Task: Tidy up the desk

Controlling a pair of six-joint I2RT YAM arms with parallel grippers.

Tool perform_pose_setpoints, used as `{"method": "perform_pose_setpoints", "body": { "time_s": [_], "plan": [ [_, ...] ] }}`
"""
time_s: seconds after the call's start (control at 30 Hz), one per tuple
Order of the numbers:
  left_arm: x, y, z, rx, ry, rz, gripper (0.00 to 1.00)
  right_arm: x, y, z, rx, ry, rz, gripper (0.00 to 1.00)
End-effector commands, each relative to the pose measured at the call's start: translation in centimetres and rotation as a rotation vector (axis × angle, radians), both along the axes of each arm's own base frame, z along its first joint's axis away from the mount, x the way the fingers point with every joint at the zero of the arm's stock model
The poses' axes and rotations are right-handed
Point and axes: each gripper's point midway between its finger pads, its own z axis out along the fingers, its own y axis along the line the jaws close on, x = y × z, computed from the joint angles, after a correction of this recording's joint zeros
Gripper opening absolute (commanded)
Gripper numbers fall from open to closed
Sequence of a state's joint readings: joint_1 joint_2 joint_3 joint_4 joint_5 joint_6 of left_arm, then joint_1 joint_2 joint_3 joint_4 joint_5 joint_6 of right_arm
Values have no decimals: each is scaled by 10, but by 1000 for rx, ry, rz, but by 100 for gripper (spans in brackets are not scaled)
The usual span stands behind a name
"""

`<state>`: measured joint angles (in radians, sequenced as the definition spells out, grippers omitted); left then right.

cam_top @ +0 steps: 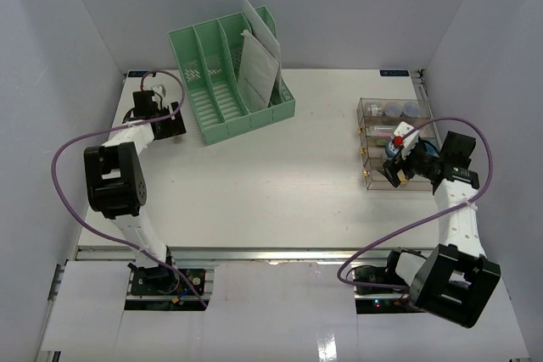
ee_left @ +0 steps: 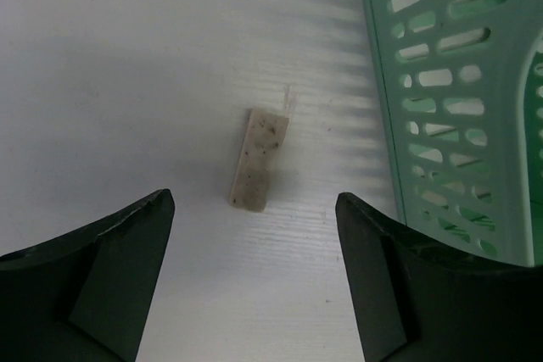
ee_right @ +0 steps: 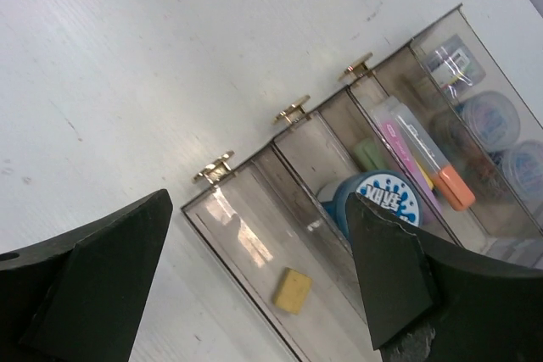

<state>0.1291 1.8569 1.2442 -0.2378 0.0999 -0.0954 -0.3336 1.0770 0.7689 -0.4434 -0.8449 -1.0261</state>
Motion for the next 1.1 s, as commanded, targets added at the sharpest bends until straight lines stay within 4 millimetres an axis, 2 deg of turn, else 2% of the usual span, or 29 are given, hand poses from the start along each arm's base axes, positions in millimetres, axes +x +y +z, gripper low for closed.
{"method": "perform_pose_setpoints", "body": {
  "time_s": [0.0, 0.1, 0.27, 0.33, 0.53, 0.63, 0.73, 0.8, 0.9, 0.97, 1.0, 1.03, 1.07],
  "plan": [
    [19, 1, -3, 39, 11, -67, 84, -17, 24, 7, 133, 14, 59, 90],
    [19, 3, -17, 64, 50, -59, 81, -20, 28, 11, 154, 14, 72, 89],
    [10, 2, -43, 132, 126, -34, 61, -22, 32, 19, 173, -6, 92, 90],
    [6, 6, -48, 169, 143, -16, 52, -24, 35, 20, 182, -11, 103, 90],
    [-5, 6, -48, 171, 154, 11, 31, -29, 39, 25, 199, -20, 119, 90],
    [-7, -2, -29, 126, 112, 18, 16, -33, 43, 30, 200, -42, 142, 89],
    [-19, -19, 11, 22, 25, 6, 13, -42, 57, 42, 223, -80, 218, 98],
    [-33, -39, 39, -94, -46, -41, 14, -52, 72, 49, 263, -86, 290, 90],
    [-63, -75, 79, -259, -154, -149, 15, -56, 97, 59, 329, -45, 359, 90],
    [-94, -103, 89, -382, -175, -239, 15, -61, 122, 62, 364, 4, 426, 90],
    [-107, -116, 97, -443, -192, -294, 16, -58, 129, 65, 364, 20, 428, 90],
    [-123, -137, 119, -525, -245, -415, 16, -58, 136, 67, 368, 38, 436, 90],
    [-133, -148, 126, -569, -264, -469, 17, -58, 149, 67, 371, 69, 453, 93]
  ]
}}
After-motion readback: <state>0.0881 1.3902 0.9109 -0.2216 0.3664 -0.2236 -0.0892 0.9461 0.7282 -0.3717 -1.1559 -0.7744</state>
